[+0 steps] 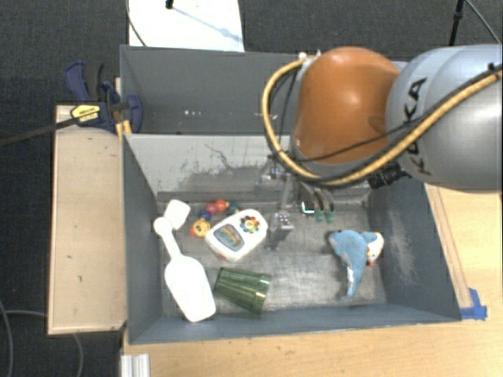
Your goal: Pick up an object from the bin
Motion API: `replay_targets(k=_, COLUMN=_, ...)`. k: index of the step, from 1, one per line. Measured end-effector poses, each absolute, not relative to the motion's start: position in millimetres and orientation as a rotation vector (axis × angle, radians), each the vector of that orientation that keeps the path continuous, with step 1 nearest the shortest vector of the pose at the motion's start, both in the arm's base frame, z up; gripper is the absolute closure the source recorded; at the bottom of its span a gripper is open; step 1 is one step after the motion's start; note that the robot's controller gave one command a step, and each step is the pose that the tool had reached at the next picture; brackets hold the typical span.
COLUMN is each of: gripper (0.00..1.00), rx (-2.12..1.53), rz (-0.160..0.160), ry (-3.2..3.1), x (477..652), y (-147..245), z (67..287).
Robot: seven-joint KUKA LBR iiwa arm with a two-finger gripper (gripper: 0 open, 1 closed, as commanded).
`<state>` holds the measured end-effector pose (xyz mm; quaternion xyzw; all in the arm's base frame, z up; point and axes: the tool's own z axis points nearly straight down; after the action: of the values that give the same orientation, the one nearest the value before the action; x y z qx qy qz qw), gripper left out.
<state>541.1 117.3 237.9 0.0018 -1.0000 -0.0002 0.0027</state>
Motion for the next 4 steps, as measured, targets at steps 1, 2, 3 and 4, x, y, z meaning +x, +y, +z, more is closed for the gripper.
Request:
replay_targets(k=1, gripper=0.00, rx=0.000, rz=-0.002, ry=-3.145, x=542.8, y=117, z=242)
replay_targets(k=2, gripper=0.00, rx=0.219, rz=-0.002, ry=-3.140, x=552.2, y=122, z=201)
replay_targets(k=3, gripper=0.00, rx=0.680, rz=-0.001, ry=-3.071, x=564.8, y=137, z=168)
replay_targets(k=4, gripper=0.00, rx=0.848, rz=-0.001, ry=-3.029, x=568.8, y=139, z=160)
